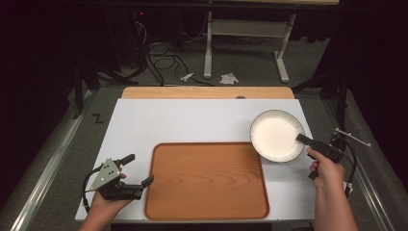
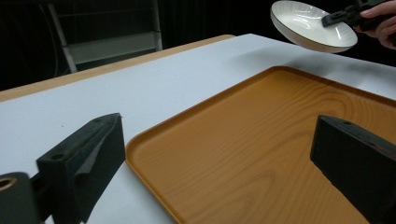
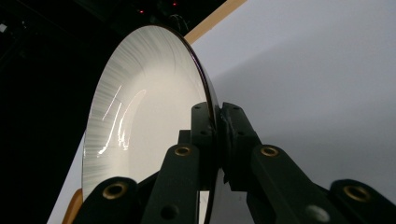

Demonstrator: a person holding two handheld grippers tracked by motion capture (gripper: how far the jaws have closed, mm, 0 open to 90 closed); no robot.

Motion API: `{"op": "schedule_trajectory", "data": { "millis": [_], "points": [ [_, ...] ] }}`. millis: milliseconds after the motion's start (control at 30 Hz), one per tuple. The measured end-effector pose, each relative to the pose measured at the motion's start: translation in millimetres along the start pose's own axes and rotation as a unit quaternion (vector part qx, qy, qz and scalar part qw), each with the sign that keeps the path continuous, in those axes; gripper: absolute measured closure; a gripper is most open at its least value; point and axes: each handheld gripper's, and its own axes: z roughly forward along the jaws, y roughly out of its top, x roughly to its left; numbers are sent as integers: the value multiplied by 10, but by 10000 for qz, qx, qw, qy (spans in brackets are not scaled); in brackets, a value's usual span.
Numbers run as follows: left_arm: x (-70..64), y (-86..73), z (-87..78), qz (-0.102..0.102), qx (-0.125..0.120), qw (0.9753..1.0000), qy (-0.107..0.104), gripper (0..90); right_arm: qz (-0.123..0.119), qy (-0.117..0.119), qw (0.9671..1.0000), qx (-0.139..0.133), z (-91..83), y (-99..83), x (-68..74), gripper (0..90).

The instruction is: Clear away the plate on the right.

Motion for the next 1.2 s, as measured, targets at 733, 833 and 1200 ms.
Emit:
{"op": "schedule_trajectory", "data": {
  "millis": [733, 833, 1200],
  "points": [
    [20, -4, 9, -15, -40, 9996, 279, 2, -396, 513, 9975, 266, 151, -147, 361, 857],
    [14, 3, -1, -4, -65, 9996, 268, 2, -517, 529, 9967, 334, 172, -146, 469, 857],
    [11, 34, -45, -24, -198, 9995, 238, 2, -565, 739, 9938, 609, 325, -263, 668, 857]
  ]
}}
